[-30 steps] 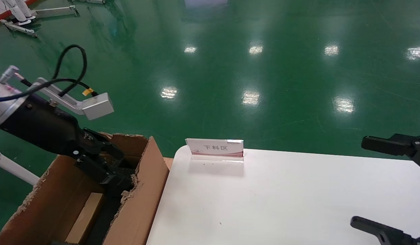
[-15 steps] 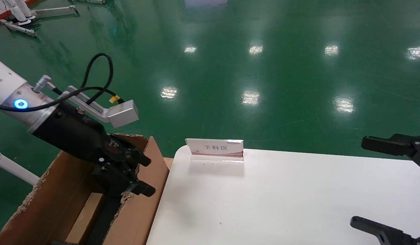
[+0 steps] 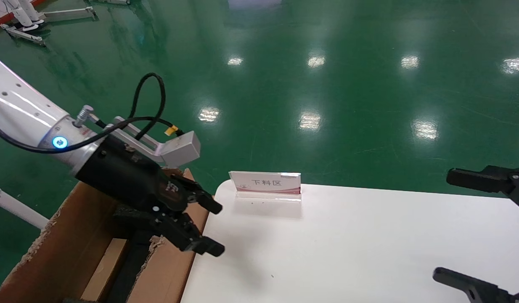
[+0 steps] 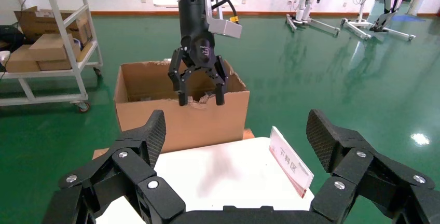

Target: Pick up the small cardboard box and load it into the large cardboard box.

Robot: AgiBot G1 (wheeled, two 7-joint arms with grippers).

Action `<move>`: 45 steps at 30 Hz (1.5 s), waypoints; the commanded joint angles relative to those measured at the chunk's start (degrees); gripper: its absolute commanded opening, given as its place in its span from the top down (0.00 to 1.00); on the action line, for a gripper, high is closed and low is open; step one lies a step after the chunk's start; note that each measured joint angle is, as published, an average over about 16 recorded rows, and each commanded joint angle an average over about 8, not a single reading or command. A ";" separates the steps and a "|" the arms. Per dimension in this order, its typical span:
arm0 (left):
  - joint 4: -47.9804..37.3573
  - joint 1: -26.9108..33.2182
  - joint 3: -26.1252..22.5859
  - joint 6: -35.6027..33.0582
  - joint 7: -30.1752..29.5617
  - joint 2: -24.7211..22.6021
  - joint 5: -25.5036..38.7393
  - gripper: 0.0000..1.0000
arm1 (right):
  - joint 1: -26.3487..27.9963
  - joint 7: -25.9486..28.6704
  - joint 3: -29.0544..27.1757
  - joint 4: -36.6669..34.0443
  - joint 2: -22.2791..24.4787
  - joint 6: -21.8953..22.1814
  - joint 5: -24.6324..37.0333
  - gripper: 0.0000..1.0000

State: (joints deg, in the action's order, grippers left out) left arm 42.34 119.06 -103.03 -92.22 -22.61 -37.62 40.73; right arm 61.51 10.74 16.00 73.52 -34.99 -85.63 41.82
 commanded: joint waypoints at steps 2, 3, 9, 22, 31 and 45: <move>1.00 -1.85 2.80 0.21 0.37 0.08 0.04 0.00 | 0.00 0.00 0.00 0.00 0.00 0.00 0.00 0.00; 1.33 -2.45 3.70 0.28 0.50 0.10 0.05 0.00 | 0.00 0.00 0.00 0.00 0.00 0.00 0.00 0.00; 3.28 -6.05 9.15 0.69 1.23 0.26 0.13 0.00 | 0.00 0.00 0.00 0.00 0.00 0.00 0.00 0.00; 7.82 -14.40 21.78 1.64 2.96 0.64 0.29 0.00 | 0.01 0.00 0.00 0.01 -0.01 -0.01 0.01 0.00; 10.62 -19.57 29.61 2.22 4.02 0.87 0.39 0.00 | 0.01 0.00 0.01 0.02 -0.01 -0.02 0.01 0.00; 15.56 -28.64 43.34 3.25 5.90 1.29 0.57 0.00 | 0.02 0.00 0.01 0.02 -0.01 -0.03 0.02 0.00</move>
State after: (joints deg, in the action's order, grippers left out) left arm 57.87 90.48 -59.78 -88.98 -16.73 -36.34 41.30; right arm 61.53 10.75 16.01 73.54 -35.00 -85.65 41.83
